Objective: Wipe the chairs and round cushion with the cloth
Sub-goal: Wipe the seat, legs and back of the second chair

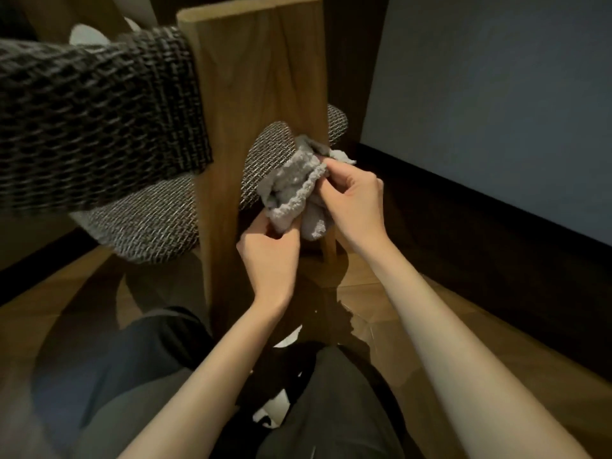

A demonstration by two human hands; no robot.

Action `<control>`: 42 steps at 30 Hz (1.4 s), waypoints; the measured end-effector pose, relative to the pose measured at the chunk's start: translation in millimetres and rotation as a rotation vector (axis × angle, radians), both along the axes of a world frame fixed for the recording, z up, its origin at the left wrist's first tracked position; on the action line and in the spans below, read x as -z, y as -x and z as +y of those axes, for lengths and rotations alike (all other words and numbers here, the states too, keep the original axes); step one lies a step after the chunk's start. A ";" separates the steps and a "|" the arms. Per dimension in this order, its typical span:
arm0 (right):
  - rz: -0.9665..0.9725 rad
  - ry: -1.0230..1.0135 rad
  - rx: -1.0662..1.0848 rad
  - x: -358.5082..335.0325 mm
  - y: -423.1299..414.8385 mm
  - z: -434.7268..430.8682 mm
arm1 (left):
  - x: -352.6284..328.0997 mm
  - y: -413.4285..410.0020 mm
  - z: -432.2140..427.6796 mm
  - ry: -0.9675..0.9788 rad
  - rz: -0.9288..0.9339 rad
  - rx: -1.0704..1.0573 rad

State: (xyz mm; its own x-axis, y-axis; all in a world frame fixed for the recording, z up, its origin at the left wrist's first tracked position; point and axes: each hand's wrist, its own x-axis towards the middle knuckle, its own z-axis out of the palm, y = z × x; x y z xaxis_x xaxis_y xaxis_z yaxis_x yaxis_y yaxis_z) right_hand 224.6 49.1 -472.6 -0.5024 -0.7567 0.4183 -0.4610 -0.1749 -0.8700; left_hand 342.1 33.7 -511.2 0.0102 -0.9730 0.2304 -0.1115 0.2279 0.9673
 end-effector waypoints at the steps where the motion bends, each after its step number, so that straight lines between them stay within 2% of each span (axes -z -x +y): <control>1: 0.058 -0.019 0.008 1.3 -3.7 0.1 | -0.4 -7.8 1.6 -0.013 -0.034 -0.017; 4: 0.220 -0.088 -0.014 9.3 -20.3 -3.8 | -3.2 -27.7 2.1 0.016 -0.046 -0.010; 7: 0.118 -0.156 -0.065 12.7 -39.0 -11.0 | -6.8 -38.5 -1.0 0.008 -0.102 0.011; 15: 0.292 -0.213 -0.028 25.9 -28.9 -17.6 | 9.7 -34.0 -7.1 0.007 -0.171 0.019; 18: 0.339 -0.269 -0.086 20.9 -24.4 -11.8 | 7.4 -41.0 -5.7 -0.164 -0.231 0.161; 20: 0.381 -0.379 -0.162 14.3 -20.4 -4.3 | -0.2 -48.8 -2.9 -0.285 -0.222 0.294; 24: 0.215 -0.701 -0.285 -12.2 -15.2 17.5 | -28.7 -58.9 2.0 -0.485 -0.414 0.325; 27: 0.030 -0.758 -0.232 -50.3 -18.4 44.1 | -71.7 -64.3 18.7 -0.485 -0.430 0.421; 29: -0.025 -0.780 -0.197 -86.0 -20.2 58.4 | -110.6 -68.3 29.9 -0.482 -0.393 0.469; 33: -0.050 -0.814 -0.203 -170.7 -23.8 76.2 | -204.8 -76.9 44.4 -0.522 -0.403 0.506; 42: -0.156 -0.744 -0.143 -371.6 -41.9 95.9 | -421.7 -107.9 30.4 -0.502 -0.432 0.524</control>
State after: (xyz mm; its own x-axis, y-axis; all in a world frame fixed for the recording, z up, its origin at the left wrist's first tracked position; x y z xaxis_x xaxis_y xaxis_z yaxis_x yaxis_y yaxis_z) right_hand 266.5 145.0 -101.0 -0.3898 -0.8730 -0.2932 -0.3407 0.4324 -0.8348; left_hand 449.9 64.2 -89.5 -0.4610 -0.8150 -0.3511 -0.4946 -0.0926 0.8642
